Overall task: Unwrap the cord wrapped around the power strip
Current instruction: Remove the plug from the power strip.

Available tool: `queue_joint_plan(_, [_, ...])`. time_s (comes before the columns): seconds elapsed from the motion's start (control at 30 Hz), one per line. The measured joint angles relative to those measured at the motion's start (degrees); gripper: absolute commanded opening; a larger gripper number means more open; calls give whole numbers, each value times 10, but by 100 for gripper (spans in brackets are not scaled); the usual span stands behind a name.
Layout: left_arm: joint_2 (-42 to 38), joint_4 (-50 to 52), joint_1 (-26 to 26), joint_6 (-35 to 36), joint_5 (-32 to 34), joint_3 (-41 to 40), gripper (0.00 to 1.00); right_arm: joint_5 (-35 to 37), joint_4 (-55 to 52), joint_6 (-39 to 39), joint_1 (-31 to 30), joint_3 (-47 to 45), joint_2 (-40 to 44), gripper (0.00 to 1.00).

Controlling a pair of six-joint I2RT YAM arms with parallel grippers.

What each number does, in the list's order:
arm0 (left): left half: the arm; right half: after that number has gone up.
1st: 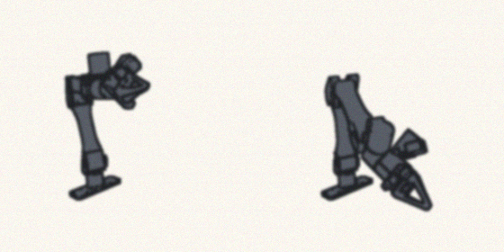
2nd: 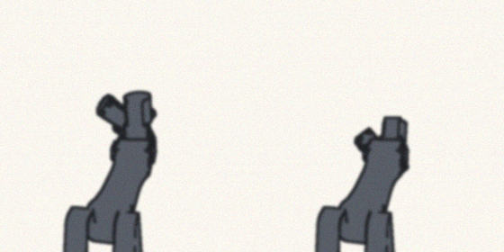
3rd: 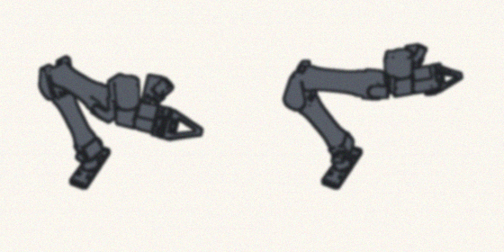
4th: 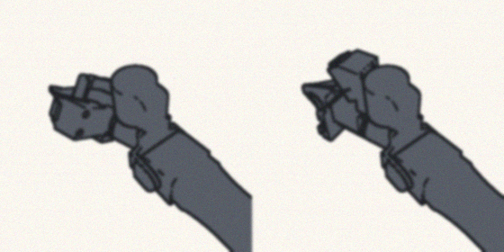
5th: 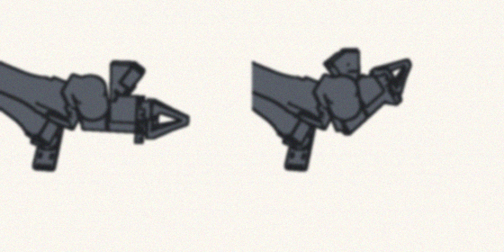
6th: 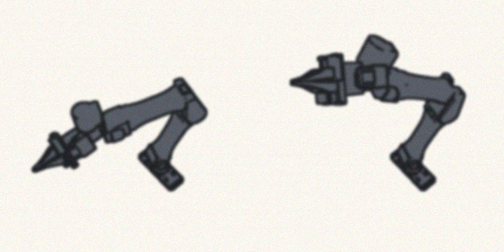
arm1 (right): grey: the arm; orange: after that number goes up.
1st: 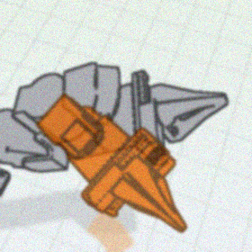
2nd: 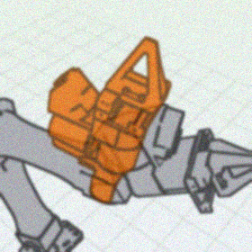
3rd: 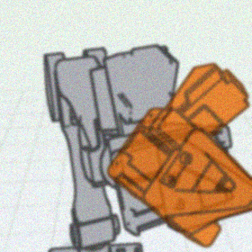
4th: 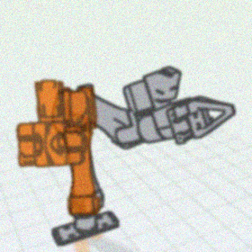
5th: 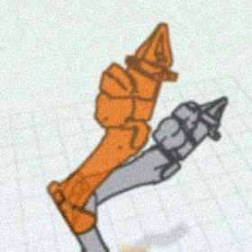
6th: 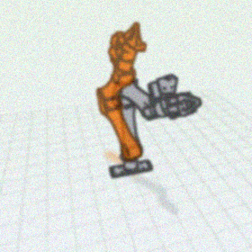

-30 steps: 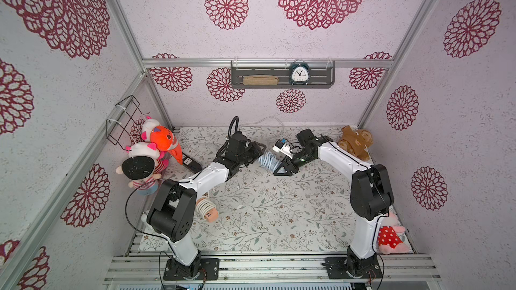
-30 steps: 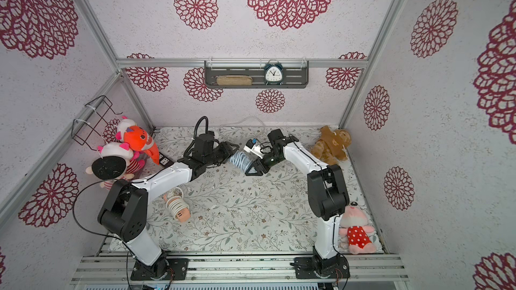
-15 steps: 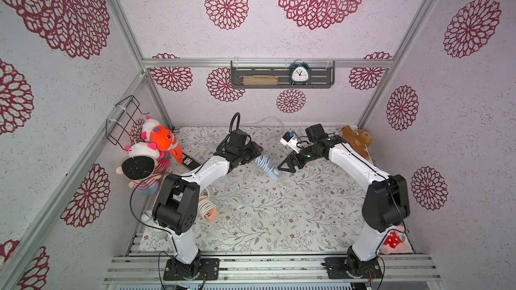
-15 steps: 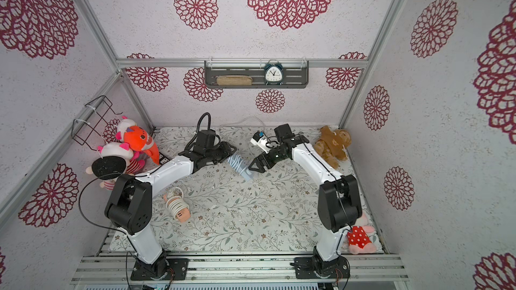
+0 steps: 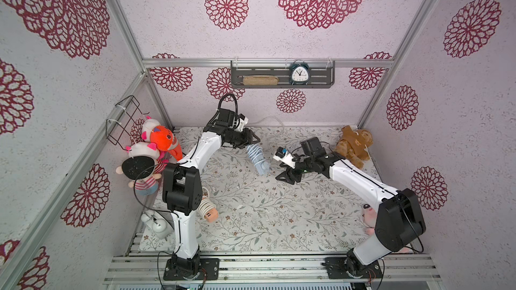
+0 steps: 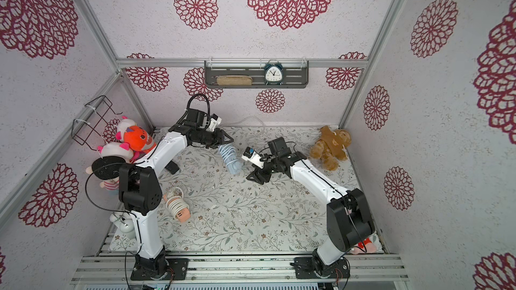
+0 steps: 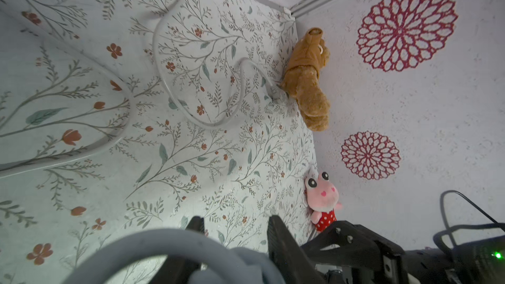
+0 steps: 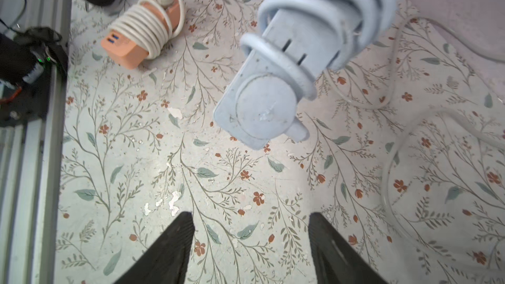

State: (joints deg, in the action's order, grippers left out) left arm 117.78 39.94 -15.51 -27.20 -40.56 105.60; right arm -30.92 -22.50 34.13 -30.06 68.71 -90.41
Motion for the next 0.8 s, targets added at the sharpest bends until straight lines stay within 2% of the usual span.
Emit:
queue_joint_plan(0.13, [19,74,-2,48,-11,13,0,24,51,45,-16,-23,0,69])
queue_joint_plan(0.33, [31,143,-2,89,-14,29,0,22,75,87,-34,-1,-8,64])
queue_joint_plan(0.37, [32,149,-2,92,-14,33,0,20,76,90,-36,6,-12,62])
queue_joint_plan(0.43, [32,157,-3,98,-14,40,0,13,76,97,-42,19,-21,50])
queue_joint_plan(0.8, [43,170,-3,112,-14,72,0,-22,59,113,-66,37,-51,60])
